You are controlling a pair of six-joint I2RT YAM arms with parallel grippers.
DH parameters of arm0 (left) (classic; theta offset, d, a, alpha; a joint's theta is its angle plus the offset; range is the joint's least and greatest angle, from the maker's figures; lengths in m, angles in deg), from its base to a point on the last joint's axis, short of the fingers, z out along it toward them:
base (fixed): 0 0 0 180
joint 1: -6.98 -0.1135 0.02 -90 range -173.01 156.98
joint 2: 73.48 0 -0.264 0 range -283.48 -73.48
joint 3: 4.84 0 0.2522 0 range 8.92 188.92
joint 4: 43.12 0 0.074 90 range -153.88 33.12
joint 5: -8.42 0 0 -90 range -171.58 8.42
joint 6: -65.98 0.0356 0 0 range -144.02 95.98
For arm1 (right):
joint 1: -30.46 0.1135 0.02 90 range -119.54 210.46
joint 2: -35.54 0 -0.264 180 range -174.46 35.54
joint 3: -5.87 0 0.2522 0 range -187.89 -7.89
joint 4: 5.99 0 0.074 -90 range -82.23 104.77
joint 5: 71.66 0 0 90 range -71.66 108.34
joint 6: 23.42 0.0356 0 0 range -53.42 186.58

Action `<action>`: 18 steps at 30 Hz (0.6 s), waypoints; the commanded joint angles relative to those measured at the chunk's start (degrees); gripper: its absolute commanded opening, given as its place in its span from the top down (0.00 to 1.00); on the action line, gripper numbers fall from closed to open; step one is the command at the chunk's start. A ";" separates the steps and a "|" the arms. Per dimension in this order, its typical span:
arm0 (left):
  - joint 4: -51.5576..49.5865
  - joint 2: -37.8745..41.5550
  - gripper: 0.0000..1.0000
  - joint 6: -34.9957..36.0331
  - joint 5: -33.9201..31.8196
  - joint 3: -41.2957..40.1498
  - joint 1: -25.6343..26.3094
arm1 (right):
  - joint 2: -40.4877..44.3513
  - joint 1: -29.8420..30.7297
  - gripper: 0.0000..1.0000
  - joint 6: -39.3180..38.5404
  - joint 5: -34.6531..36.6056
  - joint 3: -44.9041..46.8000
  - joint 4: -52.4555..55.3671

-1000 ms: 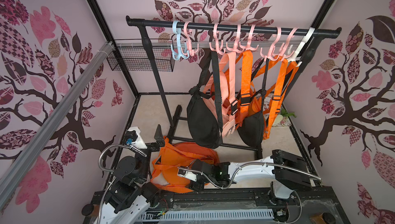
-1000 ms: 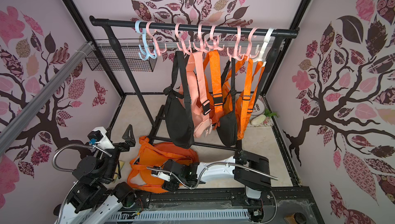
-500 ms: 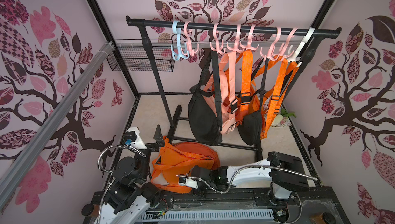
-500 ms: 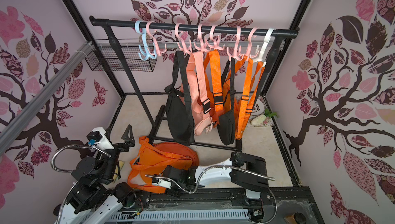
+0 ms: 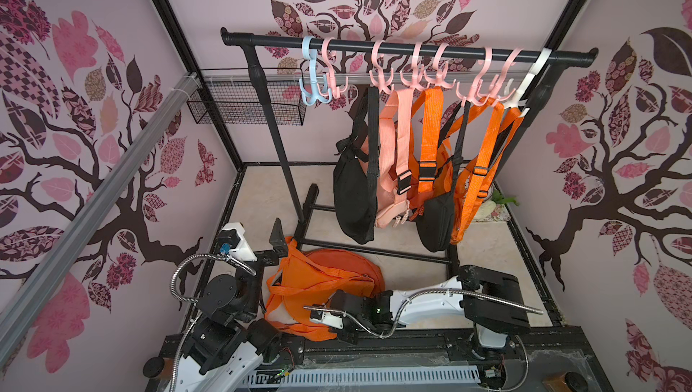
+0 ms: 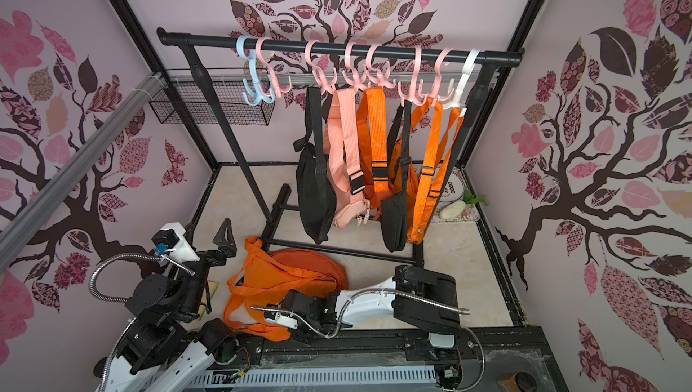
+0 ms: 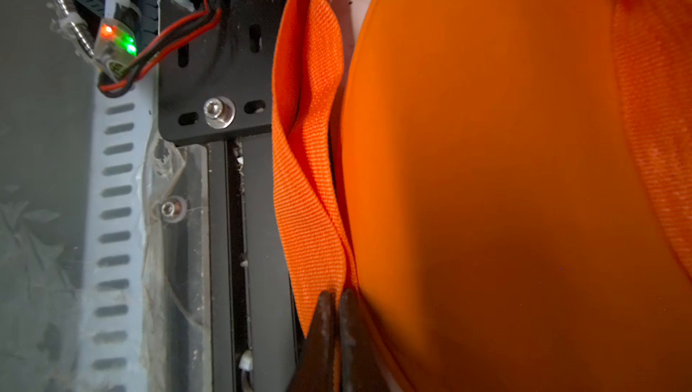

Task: Hang the bag on a hook
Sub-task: Pick up the bag from the bag.

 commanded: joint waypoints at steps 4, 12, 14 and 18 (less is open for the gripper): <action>0.60 0.58 0.02 -0.02 -0.14 -1.29 0.20 | 9.93 -0.20 1.00 -1.79 4.05 1.29 4.67; 0.60 -0.12 0.02 -0.16 1.67 -1.26 0.20 | 27.85 -9.74 1.00 1.50 2.96 4.68 3.72; 0.69 -0.35 0.02 -0.12 4.41 -1.25 0.20 | 29.80 -11.26 1.00 1.92 4.04 5.70 2.08; 1.49 -0.13 0.02 0.91 19.30 -1.92 0.59 | 30.00 -12.17 1.00 1.68 10.16 2.51 6.77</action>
